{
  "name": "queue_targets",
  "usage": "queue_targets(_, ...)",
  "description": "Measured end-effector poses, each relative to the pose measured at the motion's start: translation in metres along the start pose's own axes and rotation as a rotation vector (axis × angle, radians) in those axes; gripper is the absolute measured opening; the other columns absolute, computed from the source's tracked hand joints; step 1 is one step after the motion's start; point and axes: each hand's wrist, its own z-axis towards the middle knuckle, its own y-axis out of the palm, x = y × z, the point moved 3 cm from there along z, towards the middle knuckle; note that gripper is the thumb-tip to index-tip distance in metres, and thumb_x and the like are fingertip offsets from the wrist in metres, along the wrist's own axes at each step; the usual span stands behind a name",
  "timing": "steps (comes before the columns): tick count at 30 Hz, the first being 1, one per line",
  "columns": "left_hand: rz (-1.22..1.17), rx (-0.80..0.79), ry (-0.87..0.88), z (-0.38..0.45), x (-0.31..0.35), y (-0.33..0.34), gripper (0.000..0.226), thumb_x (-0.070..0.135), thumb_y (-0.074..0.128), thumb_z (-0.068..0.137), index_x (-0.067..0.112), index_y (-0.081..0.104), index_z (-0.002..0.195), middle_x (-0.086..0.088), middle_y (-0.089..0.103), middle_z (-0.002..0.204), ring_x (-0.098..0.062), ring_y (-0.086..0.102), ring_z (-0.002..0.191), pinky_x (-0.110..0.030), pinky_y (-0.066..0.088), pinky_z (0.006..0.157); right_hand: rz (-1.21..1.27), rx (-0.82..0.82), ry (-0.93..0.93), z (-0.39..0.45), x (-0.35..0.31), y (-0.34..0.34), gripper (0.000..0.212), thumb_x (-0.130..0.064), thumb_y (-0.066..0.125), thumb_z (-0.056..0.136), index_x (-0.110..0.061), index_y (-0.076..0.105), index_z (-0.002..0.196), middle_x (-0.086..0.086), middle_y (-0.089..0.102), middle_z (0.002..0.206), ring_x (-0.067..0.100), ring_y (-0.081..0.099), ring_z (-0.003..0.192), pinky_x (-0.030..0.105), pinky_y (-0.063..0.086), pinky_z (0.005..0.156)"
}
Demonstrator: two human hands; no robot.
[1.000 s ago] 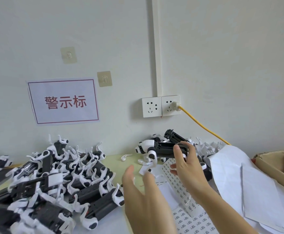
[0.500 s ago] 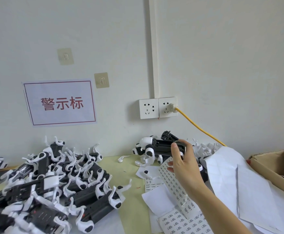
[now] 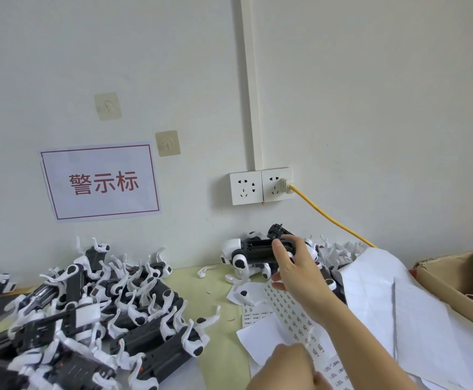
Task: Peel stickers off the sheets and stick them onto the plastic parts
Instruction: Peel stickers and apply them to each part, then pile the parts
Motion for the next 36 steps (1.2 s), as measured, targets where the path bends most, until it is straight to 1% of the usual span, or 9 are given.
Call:
queue_targets(2,-0.155,0.099,-0.063,0.004,-0.011,-0.001,0.022,0.026,0.047,0.095,0.014,0.048,0.077,0.001,0.035,0.068,-0.013,0.043,0.082,-0.02,0.039,0.064,0.065,0.042,0.027,-0.003,0.012,0.003,0.029,-0.048,0.046,0.1,-0.031,0.048,0.123,0.003,0.062,0.088,0.005,0.062,0.058,0.024,0.059,0.059)
queue_targets(5,-0.595,0.687,0.013,0.012,-0.034,-0.037,0.037,0.028,0.048,0.079,0.018,0.033,0.047,0.004,0.03,0.044,-0.011,0.027,0.046,-0.029,0.026,0.047,0.098,0.084,0.049,0.0,0.017,0.006,0.027,-0.048,0.045,0.101,-0.031,0.048,0.123,0.003,0.063,0.087,0.005,0.062,0.058,0.033,0.062,0.069)
queue_targets(8,-0.836,1.106,0.046,0.017,-0.044,-0.081,0.031,0.016,0.051,0.087,0.022,0.041,0.058,0.014,0.05,0.056,-0.005,0.046,0.053,-0.016,0.03,0.046,0.051,0.103,0.033,-0.001,0.015,0.008,0.032,-0.048,0.045,0.101,-0.029,0.045,0.127,0.005,0.063,0.092,0.006,0.063,0.059,0.031,0.062,0.066)
queue_targets(10,-0.906,1.023,0.004,0.03,-0.046,-0.082,0.001,0.022,0.055,0.092,0.023,0.054,0.091,0.009,0.055,0.098,-0.012,0.053,0.089,-0.018,0.036,0.063,0.003,0.066,0.039,-0.005,0.017,0.012,0.036,-0.048,0.045,0.101,-0.029,0.044,0.131,0.006,0.06,0.097,0.008,0.063,0.061,0.025,0.059,0.062)
queue_targets(12,-0.904,0.892,-0.02,0.04,-0.057,-0.07,0.026,0.037,0.059,0.092,0.032,0.051,0.117,0.005,0.046,0.12,-0.018,0.047,0.11,-0.027,0.039,0.078,-0.07,-0.004,0.034,-0.009,0.018,0.015,0.038,-0.049,0.047,0.1,-0.03,0.044,0.133,0.006,0.061,0.097,0.005,0.064,0.059,0.024,0.059,0.064)
queue_targets(20,-0.71,0.422,0.075,0.042,-0.083,-0.072,0.034,0.033,0.09,0.068,0.036,0.073,0.097,0.024,0.069,0.094,0.015,0.059,0.089,-0.006,0.04,0.064,-0.307,-0.208,0.133,-0.017,0.018,0.015,0.034,-0.051,0.04,0.102,-0.031,0.047,0.129,-0.005,0.062,0.106,0.012,0.069,0.079,0.029,0.061,0.075)
queue_targets(25,-0.75,0.543,-0.062,0.034,-0.095,-0.079,0.028,0.018,0.086,0.075,0.029,0.068,0.094,-0.003,0.073,0.083,-0.025,0.068,0.07,-0.018,0.044,0.057,-0.505,-0.179,0.065,-0.011,0.011,-0.008,0.039,-0.046,0.035,0.105,-0.025,0.054,0.131,-0.015,0.055,0.1,0.002,0.056,0.087,0.029,0.051,0.083)
queue_targets(31,-0.461,0.55,-0.144,0.035,-0.1,-0.07,0.033,0.021,0.085,0.076,0.024,0.066,0.104,0.001,0.058,0.104,-0.022,0.061,0.09,-0.032,0.05,0.076,-1.037,-0.041,0.161,-0.002,0.014,-0.059,0.036,-0.02,0.055,0.093,-0.016,0.044,0.059,0.0,0.046,0.057,0.016,0.041,0.049,0.025,0.037,0.052)
queue_targets(36,-0.223,0.522,-0.168,0.036,-0.096,-0.068,0.042,0.037,0.075,0.083,0.033,0.059,0.122,0.005,0.05,0.129,-0.026,0.046,0.118,-0.035,0.046,0.093,-1.129,-0.109,0.285,-0.007,0.025,-0.052,0.036,-0.038,0.071,0.085,-0.016,0.046,0.071,-0.001,0.057,0.075,0.012,0.051,0.06,0.023,0.04,0.052)
